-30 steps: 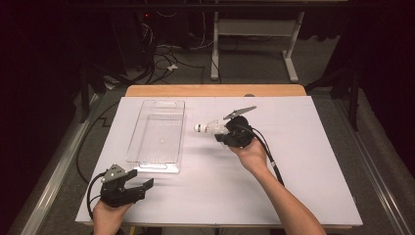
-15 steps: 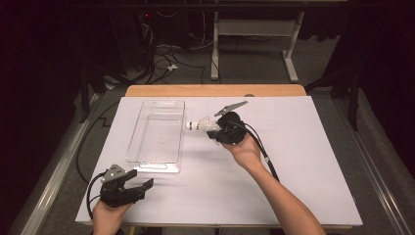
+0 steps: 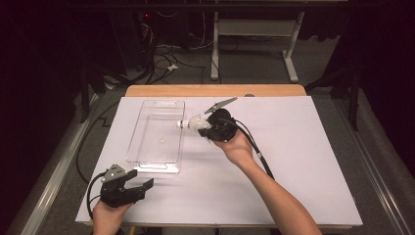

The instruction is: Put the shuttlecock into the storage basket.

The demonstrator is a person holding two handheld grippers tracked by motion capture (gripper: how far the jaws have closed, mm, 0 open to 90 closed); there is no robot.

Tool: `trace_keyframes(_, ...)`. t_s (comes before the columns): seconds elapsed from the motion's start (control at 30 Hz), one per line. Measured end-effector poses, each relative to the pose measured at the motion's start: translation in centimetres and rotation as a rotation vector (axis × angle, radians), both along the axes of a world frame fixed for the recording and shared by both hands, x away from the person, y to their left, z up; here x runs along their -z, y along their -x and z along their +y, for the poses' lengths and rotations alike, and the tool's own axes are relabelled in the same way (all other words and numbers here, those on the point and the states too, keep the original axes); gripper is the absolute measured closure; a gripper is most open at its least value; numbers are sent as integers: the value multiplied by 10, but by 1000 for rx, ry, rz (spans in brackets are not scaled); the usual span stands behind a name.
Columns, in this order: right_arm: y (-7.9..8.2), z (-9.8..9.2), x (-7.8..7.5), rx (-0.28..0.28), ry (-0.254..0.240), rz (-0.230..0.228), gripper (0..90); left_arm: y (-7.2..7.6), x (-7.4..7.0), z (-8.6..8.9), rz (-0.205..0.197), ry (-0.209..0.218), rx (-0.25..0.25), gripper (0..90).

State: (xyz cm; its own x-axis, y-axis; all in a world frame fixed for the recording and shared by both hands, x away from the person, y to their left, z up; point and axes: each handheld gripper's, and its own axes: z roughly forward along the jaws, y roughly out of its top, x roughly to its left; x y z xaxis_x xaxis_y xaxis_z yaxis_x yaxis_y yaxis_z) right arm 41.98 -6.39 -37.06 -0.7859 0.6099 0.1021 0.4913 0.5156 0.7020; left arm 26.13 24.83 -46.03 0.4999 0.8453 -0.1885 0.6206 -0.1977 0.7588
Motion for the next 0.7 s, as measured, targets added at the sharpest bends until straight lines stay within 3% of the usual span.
trace_keyframes(0.7, -11, 31, -5, -36, 24, 7, 891, 0, 0, 1, -2, -1, 0, 270)
